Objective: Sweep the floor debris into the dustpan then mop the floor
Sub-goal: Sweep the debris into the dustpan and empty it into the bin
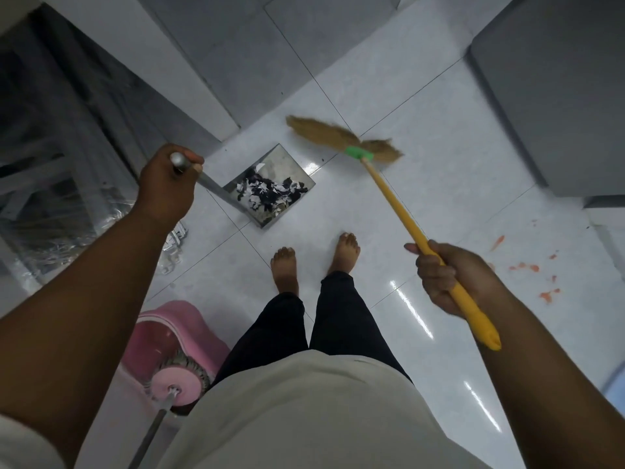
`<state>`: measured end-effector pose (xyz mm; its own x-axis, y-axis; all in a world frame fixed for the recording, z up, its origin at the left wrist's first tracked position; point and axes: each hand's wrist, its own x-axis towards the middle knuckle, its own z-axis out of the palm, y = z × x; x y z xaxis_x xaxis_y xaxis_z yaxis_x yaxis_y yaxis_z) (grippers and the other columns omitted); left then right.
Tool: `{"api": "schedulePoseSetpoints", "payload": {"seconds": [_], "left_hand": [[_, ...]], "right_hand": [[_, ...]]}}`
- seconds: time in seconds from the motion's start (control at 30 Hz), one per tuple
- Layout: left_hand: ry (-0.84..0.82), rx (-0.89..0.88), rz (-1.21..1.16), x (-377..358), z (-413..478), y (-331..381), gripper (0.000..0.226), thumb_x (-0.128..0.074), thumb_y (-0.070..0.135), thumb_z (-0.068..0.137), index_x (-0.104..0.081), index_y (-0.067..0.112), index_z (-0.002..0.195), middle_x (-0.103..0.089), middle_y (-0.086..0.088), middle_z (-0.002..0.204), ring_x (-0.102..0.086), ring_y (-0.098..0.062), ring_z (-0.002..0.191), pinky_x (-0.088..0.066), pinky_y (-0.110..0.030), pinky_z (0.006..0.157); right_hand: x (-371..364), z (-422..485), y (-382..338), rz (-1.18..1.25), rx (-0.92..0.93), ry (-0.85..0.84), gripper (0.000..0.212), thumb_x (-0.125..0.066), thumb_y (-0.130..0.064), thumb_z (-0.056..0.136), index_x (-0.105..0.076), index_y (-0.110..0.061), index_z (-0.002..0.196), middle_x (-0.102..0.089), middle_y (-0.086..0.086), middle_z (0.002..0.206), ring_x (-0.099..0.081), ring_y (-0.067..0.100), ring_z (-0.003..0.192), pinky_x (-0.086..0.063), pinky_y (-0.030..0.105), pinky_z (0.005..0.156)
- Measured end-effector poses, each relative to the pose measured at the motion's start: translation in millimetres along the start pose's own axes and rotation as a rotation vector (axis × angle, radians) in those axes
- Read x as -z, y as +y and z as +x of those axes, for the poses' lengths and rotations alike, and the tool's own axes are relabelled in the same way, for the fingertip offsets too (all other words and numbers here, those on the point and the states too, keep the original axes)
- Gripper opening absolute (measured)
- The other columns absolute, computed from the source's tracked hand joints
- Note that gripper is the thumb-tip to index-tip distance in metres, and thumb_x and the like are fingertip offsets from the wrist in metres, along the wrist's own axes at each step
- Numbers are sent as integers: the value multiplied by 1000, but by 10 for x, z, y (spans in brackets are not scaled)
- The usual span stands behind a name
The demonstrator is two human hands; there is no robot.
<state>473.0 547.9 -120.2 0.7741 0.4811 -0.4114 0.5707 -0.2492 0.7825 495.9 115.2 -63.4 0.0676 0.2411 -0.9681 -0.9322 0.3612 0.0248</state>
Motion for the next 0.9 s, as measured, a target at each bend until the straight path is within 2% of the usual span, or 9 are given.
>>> {"api": "schedulePoseSetpoints", "payload": {"seconds": [0.13, 0.27, 0.37, 0.47, 0.63, 0.73, 0.9], "left_hand": [[46, 7, -9, 108, 8, -11, 31, -61, 3, 92, -56, 33, 83, -63, 11, 94, -60, -6, 94, -50, -38, 99], [98, 48, -48, 166, 19, -11, 30, -61, 5, 93, -56, 33, 83, -64, -1, 102, -60, -17, 100, -50, -44, 101], [117, 71, -74, 164, 39, -9, 31, -61, 4, 94, -54, 32, 83, -62, 5, 96, -60, -17, 102, -49, -43, 102], [134, 71, -62, 132, 81, -31, 31, -60, 4, 93, -54, 33, 83, -61, 12, 93, -59, -15, 101, -50, -41, 101], [145, 82, -54, 97, 124, -97, 32, -62, 4, 91, -54, 33, 81, -63, 0, 98, -61, -19, 99, -50, -46, 100], [161, 107, -79, 113, 105, -147, 32, -62, 4, 91, -56, 34, 79, -65, -4, 103, -62, -21, 102, -50, -48, 100], [172, 122, -83, 136, 57, -150, 32, -62, 6, 90, -59, 35, 78, -66, 4, 96, -61, -18, 97, -51, -47, 97]], "right_hand": [[-465, 329, -474, -31, 69, -49, 30, -33, -27, 104, -53, -5, 99, -40, -5, 51, -35, 2, 32, -29, 11, 30], [-1053, 764, -861, -52, 104, -84, 30, -32, -26, 105, -49, -4, 94, -40, -3, 49, -36, 3, 33, -30, 13, 32], [-1413, 1083, -1003, -105, 120, -57, 25, -32, -24, 105, -45, -6, 93, -41, -1, 48, -37, 5, 33, -31, 13, 33], [-1565, 1312, -994, -174, 105, 0, 12, -33, -21, 103, -39, -10, 101, -40, 0, 53, -36, 6, 32, -30, 15, 31], [-1200, 1200, -540, -299, -31, 60, 24, -31, -19, 102, -45, -10, 85, -41, -1, 44, -35, 6, 29, -26, 14, 29], [-805, 865, -271, -294, -85, 71, 27, -36, -24, 104, -51, -5, 92, -43, 0, 45, -36, 6, 30, -27, 13, 28], [-269, 228, -136, -197, -128, -10, 28, -38, -27, 103, -53, -4, 109, -42, 0, 52, -36, 5, 32, -29, 13, 29]]}}
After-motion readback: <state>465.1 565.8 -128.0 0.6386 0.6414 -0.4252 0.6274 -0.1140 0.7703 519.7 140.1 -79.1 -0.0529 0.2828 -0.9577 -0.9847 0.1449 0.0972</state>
